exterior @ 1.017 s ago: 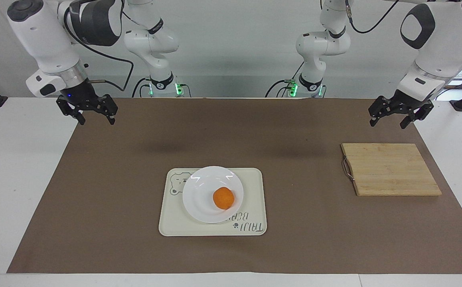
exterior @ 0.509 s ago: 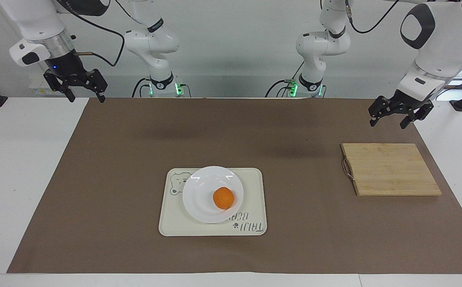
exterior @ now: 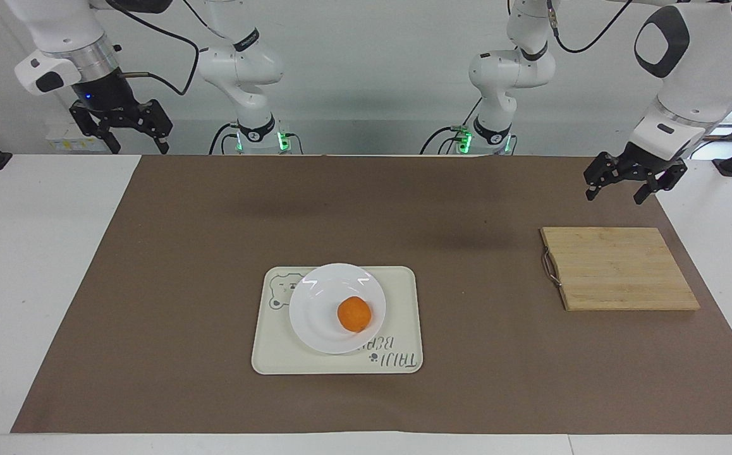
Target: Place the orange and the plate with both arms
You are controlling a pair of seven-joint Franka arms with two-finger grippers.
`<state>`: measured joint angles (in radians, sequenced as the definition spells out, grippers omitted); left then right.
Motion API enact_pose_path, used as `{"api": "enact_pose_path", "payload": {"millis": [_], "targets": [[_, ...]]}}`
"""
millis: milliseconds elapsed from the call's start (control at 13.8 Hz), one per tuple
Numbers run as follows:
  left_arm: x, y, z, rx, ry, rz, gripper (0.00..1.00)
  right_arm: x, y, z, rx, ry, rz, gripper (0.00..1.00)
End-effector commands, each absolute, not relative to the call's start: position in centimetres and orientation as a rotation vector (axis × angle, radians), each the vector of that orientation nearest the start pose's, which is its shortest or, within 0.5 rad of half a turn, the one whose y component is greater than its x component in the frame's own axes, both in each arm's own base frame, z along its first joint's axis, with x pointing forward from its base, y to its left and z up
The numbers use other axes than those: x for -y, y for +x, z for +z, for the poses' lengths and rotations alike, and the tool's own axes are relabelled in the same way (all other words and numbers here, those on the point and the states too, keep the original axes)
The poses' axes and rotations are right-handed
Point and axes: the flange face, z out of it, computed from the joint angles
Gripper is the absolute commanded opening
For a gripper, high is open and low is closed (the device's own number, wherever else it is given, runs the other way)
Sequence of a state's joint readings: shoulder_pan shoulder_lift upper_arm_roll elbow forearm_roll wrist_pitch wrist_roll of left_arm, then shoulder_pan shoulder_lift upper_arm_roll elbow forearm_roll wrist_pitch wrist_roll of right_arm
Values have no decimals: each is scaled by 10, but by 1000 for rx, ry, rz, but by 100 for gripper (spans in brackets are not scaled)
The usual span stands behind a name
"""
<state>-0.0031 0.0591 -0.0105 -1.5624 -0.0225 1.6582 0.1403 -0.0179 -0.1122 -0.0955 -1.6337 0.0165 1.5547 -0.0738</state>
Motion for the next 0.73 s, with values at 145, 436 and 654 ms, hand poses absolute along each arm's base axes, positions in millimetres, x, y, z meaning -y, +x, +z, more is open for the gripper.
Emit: {"api": "enact_pose_path", "payload": {"millis": [145, 436, 654], "targets": [[9, 582, 606, -226, -3151, -48, 100, 58, 512, 656, -77, -3146, -40, 100], [9, 582, 606, -226, -3151, -48, 100, 42, 514, 657, -34, -3145, -50, 100], [9, 582, 606, -226, -3151, -48, 100, 41, 517, 658, -82, -3143, -40, 100]]}}
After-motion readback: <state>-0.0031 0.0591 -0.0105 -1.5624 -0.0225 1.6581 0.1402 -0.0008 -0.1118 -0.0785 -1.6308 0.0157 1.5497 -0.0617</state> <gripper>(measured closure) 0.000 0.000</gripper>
